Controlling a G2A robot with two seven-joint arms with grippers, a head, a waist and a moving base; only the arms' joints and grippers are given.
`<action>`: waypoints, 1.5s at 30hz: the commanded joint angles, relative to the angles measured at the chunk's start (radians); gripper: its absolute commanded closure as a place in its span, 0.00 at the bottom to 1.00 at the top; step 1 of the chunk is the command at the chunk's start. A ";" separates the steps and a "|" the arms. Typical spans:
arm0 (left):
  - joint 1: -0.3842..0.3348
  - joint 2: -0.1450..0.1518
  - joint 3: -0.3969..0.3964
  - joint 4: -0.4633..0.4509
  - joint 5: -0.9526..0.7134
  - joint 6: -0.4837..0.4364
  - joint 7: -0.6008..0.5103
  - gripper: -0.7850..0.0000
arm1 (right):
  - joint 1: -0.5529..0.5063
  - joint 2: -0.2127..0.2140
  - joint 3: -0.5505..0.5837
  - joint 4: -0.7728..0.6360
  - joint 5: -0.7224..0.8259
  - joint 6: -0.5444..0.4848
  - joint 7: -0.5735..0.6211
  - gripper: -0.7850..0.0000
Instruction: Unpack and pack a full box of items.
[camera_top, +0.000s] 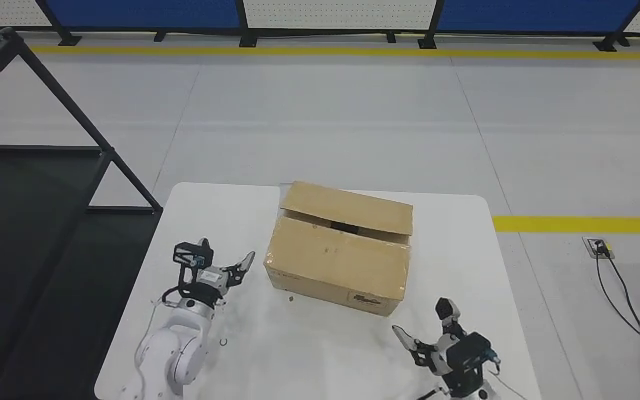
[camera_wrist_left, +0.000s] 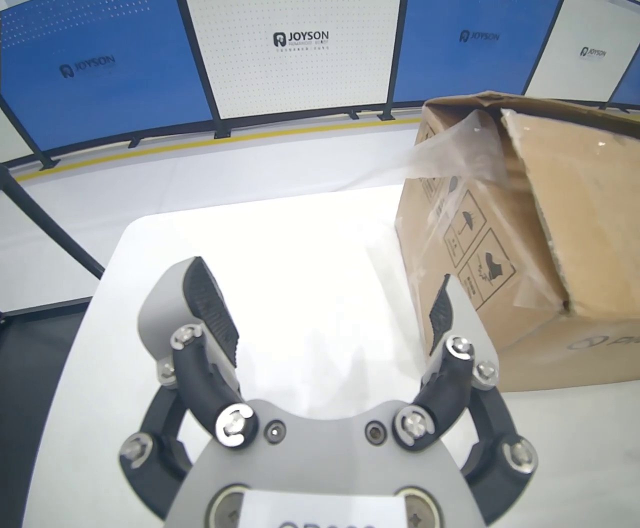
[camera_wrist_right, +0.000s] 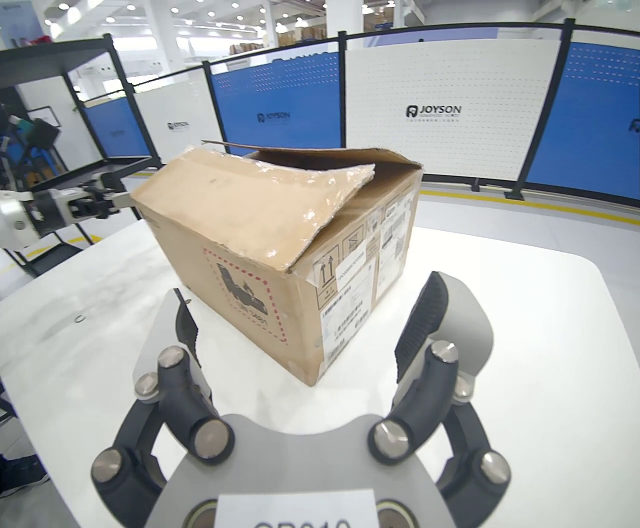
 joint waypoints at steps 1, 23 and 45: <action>-0.015 -0.002 0.014 0.017 0.004 -0.014 0.009 0.00 | -0.011 0.004 0.021 -0.006 0.011 -0.041 -0.007 0.00; 0.065 0.000 0.061 -0.070 0.065 -0.077 0.038 0.00 | -0.036 0.021 0.084 -0.017 0.051 -0.146 -0.008 0.00; 0.022 0.012 -0.068 -0.026 -0.001 -0.032 -0.033 0.00 | -0.086 0.028 0.113 -0.040 0.042 -0.152 -0.027 0.00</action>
